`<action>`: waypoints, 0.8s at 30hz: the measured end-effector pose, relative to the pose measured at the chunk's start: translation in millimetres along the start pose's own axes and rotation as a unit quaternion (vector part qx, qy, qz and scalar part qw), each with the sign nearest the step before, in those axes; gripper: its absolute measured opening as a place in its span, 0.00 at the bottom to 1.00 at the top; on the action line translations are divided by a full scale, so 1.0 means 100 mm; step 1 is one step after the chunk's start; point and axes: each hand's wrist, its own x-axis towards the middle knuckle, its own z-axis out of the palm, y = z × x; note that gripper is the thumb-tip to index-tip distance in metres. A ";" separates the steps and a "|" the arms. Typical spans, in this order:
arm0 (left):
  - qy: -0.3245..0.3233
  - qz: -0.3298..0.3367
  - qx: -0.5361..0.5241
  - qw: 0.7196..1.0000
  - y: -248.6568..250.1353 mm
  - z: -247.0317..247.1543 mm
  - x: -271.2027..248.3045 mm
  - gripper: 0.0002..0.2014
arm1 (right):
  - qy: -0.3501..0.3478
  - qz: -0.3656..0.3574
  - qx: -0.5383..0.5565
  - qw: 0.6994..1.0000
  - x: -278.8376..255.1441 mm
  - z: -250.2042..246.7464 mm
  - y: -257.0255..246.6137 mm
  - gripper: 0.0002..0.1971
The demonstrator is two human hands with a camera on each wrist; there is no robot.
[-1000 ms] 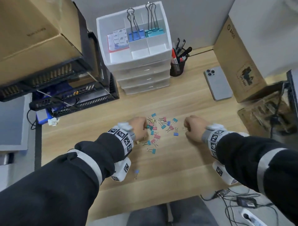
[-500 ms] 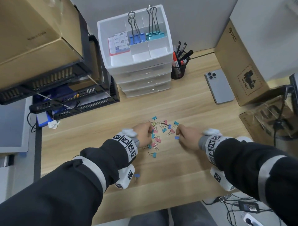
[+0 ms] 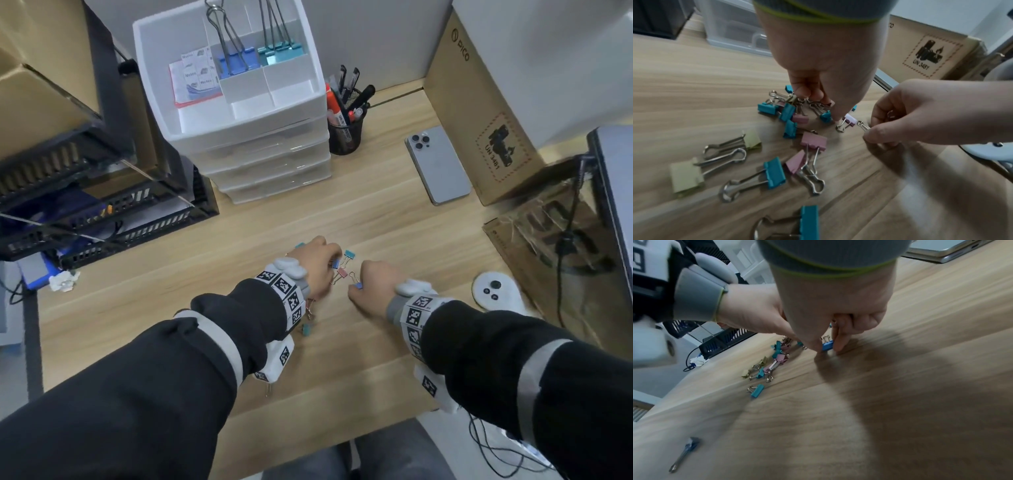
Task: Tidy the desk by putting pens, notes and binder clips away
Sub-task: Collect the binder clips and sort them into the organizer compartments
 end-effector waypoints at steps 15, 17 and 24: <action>0.018 -0.033 -0.156 0.987 0.00 -0.31 -0.11 0.06 | -0.077 0.044 0.351 0.932 -0.02 -0.37 0.04 0.05; 0.033 -0.061 -0.216 0.974 -0.04 -0.43 -0.18 0.06 | -0.097 0.030 0.389 0.916 0.03 -0.41 -0.07 0.08; 0.017 -0.037 -0.298 0.954 -0.09 -0.70 -0.49 0.09 | -0.204 0.075 0.538 0.814 0.13 -0.47 -0.57 0.09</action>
